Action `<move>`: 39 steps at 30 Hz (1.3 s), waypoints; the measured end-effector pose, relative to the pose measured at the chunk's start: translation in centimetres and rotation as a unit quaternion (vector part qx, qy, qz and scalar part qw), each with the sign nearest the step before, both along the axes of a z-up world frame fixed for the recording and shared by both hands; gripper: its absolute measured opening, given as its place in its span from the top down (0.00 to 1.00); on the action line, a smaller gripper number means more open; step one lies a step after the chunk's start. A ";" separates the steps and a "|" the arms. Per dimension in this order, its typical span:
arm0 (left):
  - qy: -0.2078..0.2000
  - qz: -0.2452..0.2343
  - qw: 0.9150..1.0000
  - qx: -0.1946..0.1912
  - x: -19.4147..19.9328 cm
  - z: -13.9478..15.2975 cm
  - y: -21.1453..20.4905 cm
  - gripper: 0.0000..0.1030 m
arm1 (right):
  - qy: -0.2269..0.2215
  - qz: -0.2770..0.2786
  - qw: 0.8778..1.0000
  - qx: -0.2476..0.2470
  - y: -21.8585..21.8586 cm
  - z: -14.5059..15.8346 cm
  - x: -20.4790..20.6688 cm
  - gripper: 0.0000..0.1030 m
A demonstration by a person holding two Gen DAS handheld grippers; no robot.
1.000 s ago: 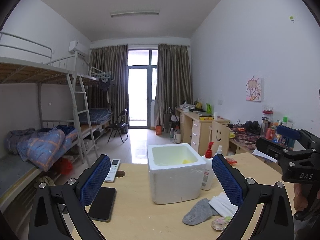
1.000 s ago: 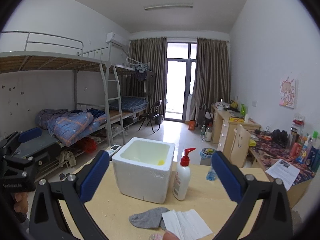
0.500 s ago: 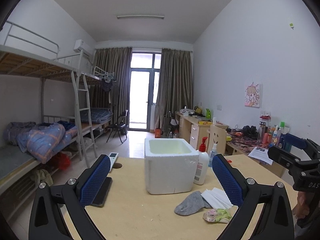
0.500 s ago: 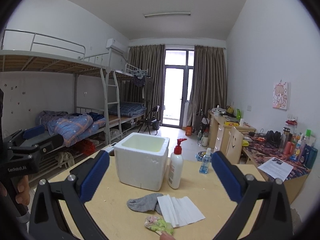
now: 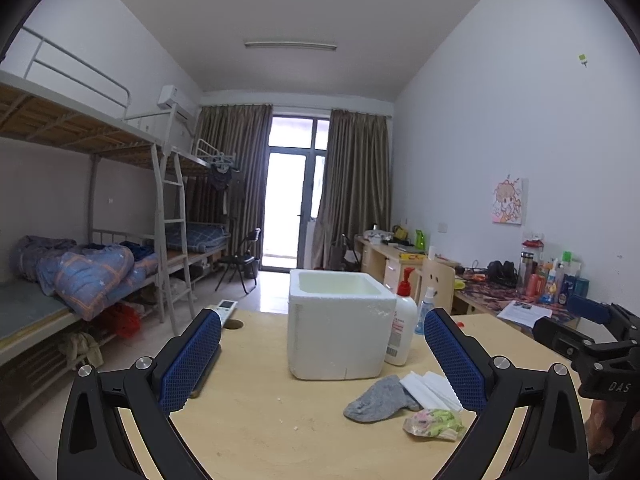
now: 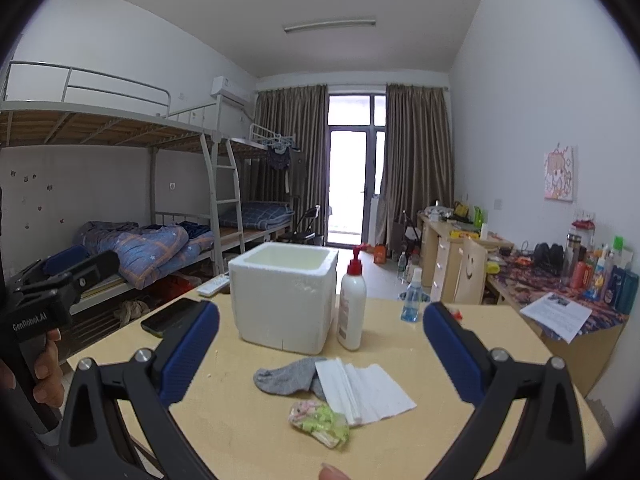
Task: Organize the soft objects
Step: 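Withdraw both tools from the box back toward the grey sock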
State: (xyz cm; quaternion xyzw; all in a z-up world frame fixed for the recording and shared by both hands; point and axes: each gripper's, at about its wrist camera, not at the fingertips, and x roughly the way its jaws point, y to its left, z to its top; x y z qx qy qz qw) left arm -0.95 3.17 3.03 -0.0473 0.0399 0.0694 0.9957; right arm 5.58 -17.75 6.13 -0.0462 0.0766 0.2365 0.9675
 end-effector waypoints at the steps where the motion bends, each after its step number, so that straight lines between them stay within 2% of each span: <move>1: -0.001 0.002 1.000 0.000 -0.1 -0.2 0.0 0.01 | 0.002 -0.001 1.000 0.000 0.0 -0.3 0.0 0.00; 9: -0.002 0.012 1.000 0.014 0.5 -2.4 -0.6 0.01 | 0.002 -0.003 1.000 -0.004 -0.5 -2.5 0.2 0.00; 15: 0.015 0.010 1.000 0.025 1.3 -4.3 -0.9 0.01 | 0.017 -0.001 1.000 -0.013 -0.9 -4.1 0.5 0.00; 23: 0.052 -0.024 0.998 0.022 2.7 -6.6 -1.5 0.01 | 0.040 -0.013 0.999 -0.014 -2.1 -5.7 1.6 0.00; 29: 0.071 -0.050 0.996 0.017 4.8 -6.8 -1.9 0.01 | 0.059 -0.027 0.998 -0.014 -3.1 -6.3 3.0 0.00; 39: 0.126 -0.099 0.987 0.019 9.3 -7.2 -2.7 0.01 | 0.091 -0.035 0.995 -0.024 -3.4 -7.2 6.0 0.00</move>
